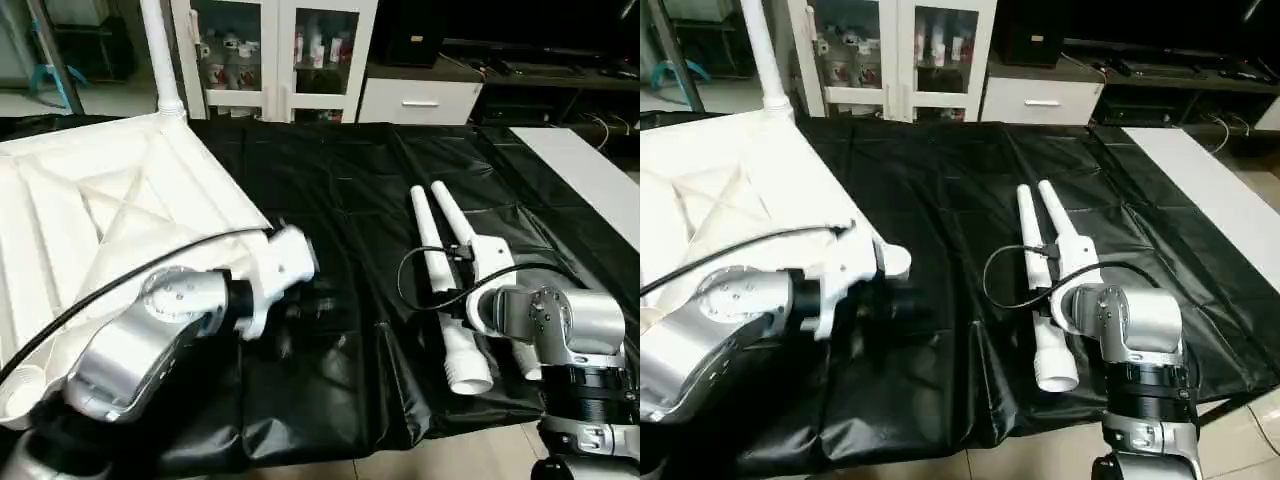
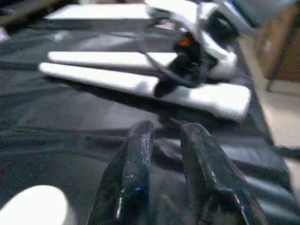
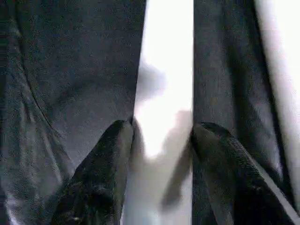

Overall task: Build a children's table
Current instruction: Pick table leg

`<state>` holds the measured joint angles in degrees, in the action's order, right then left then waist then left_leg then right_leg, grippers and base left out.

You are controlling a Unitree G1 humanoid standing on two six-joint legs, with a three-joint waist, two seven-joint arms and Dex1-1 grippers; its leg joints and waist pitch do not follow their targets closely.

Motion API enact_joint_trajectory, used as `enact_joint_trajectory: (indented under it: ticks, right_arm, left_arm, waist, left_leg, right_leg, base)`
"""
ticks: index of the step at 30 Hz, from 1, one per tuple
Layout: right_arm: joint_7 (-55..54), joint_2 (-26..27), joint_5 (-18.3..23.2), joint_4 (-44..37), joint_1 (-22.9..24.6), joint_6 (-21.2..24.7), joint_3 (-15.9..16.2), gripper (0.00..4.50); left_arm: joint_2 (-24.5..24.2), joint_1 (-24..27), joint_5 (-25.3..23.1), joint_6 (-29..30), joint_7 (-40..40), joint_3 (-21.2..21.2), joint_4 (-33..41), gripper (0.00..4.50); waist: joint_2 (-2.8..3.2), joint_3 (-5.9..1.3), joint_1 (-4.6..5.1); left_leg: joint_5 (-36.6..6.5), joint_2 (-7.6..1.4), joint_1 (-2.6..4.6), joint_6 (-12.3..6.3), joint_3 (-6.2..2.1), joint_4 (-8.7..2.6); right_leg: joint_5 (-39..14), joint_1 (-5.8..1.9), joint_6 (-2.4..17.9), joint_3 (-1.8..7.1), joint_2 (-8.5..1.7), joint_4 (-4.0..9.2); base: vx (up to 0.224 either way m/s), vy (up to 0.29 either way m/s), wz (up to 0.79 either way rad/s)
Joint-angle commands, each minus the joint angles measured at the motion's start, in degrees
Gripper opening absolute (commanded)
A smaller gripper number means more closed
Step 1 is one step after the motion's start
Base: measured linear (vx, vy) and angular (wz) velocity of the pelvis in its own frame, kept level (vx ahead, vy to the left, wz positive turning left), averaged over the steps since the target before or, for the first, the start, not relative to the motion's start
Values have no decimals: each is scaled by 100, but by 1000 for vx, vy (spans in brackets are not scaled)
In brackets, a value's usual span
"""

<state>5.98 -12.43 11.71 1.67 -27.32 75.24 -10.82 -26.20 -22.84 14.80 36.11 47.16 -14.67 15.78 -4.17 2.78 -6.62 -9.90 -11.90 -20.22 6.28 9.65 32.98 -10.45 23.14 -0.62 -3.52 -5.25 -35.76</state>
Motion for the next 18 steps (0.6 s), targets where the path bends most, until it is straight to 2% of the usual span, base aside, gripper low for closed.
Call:
enact_joint_trajectory:
  ticks: [1, 2, 3, 4, 6, 7, 8, 9, 11, 13, 14, 15, 16, 17, 18]
  right_arm:
    - [381, -40, 240, -378, -93, -888, -102, 186]
    - [478, -41, 289, -413, -92, -1042, -113, 173]
    - [620, -43, 362, -465, -92, -1269, -128, 163]
    - [845, -108, 420, -449, -102, -1543, -92, 157]
    - [851, -156, 385, -372, -113, -1473, -42, 153]
    - [821, -248, 264, -256, -75, -1421, 108, 139]
    - [776, -265, 212, -222, -55, -1422, 151, 126]
    - [778, -292, 169, -215, -46, -1483, 205, 116]
    - [749, -264, 163, -220, -61, -1524, 191, 113]
    - [769, -248, 220, -194, -65, -1596, 153, 141]
    - [737, -285, 187, -150, -74, -1534, 192, 144]
    - [737, -285, 187, -150, -74, -1534, 192, 144]
    - [711, -308, 145, -139, -75, -1498, 232, 167]
    - [660, -358, 59, -118, -74, -1427, 317, 167]
    - [626, -422, 2, -110, -70, -1256, 411, 188]
  left_arm:
    - [468, -324, 44, 180, -667, 479, -408, 155]
    - [565, -373, 98, 229, -761, 567, -464, 166]
    - [709, -446, 177, 302, -900, 697, -547, 178]
    - [938, -553, 380, 419, -1060, 911, -631, 189]
    - [959, -557, 432, 440, -1051, 931, -608, 195]
    - [906, -483, 447, 496, -955, 840, -480, 202]
    - [874, -437, 463, 525, -912, 791, -418, 211]
    - [846, -411, 476, 547, -879, 763, -378, 223]
    - [741, -351, 508, 593, -743, 686, -277, 238]
    - [444, -239, 521, 687, -349, 456, -49, 245]
    - [134, -117, 498, 601, 26, 220, 138, 269]
    - [134, -117, 498, 601, 26, 220, 138, 269]
    - [42, -81, 488, 584, 103, 155, 183, 279]
    - [-142, -12, 471, 555, 249, 28, 269, 279]
    - [-310, 16, 356, 501, 334, -130, 308, 301]
  waist:
    - [8, -329, -16]
    - [5, -338, -34]
    - [4, -344, -35]
    - [-30, -345, -35]
    - [-32, -348, -34]
    - [-32, -348, -34]
    - [-26, -362, -35]
    - [-32, -369, -34]
    - [-30, -373, -42]
    - [-41, -380, -38]
    - [-34, -367, -32]
    - [-25, -366, -45]
    - [-2, -353, -26]
    - [-1, -353, -30]
    - [-7, -346, -19]
  left_leg:
    - [-1324, -30, 18, 498, 21, -398]
    - [-1386, -40, 48, 444, 26, -373]
    - [-1387, -44, 39, 419, 32, -368]
    - [-1315, -49, 0, 383, 14, -375]
    - [-1061, -38, -17, 338, 15, -374]
    - [-1061, -38, -17, 338, 15, -374]
    - [-900, -39, -6, 349, 21, -364]
    - [-843, -36, -7, 348, 22, -359]
    - [-779, -32, -5, 333, 29, -356]
    - [-745, -35, -8, 322, 30, -349]
    - [-768, -35, -10, 318, 33, -358]
    - [-779, -34, 11, 313, 34, -354]
    - [-832, -36, 1, 335, 36, -367]
    - [-853, -38, 11, 357, 34, -366]
    - [-881, -33, 5, 380, 38, -374]
  right_leg:
    - [-1780, -231, 273, 208, -212, 465]
    - [-1879, -212, 264, 203, -238, 493]
    - [-1863, -217, 288, 203, -245, 489]
    - [-1790, -247, 316, 192, -240, 470]
    - [-1471, -252, 385, 194, -210, 437]
    - [-1471, -252, 385, 194, -210, 437]
    - [-1133, -254, 425, 198, -187, 403]
    - [-1031, -259, 450, 196, -186, 388]
    - [-911, -264, 519, 195, -190, 372]
    - [-817, -267, 557, 195, -189, 359]
    - [-844, -263, 568, 195, -186, 356]
    - [-869, -251, 563, 194, -189, 361]
    - [-904, -251, 569, 201, -179, 356]
    - [-925, -251, 562, 196, -181, 364]
    - [-960, -252, 556, 201, -176, 363]
  base:
    - [0, 0, 0]
    - [0, 0, 0]
    - [0, 0, 0]
    - [0, 0, 0]
    - [0, 0, 0]
    - [0, 0, 0]
    - [0, 0, 0]
    - [0, 0, 0]
    - [0, 0, 0]
    - [0, 0, 0]
    - [0, 0, 0]
    - [0, 0, 0]
    - [0, 0, 0]
    - [0, 0, 0]
    - [0, 0, 0]
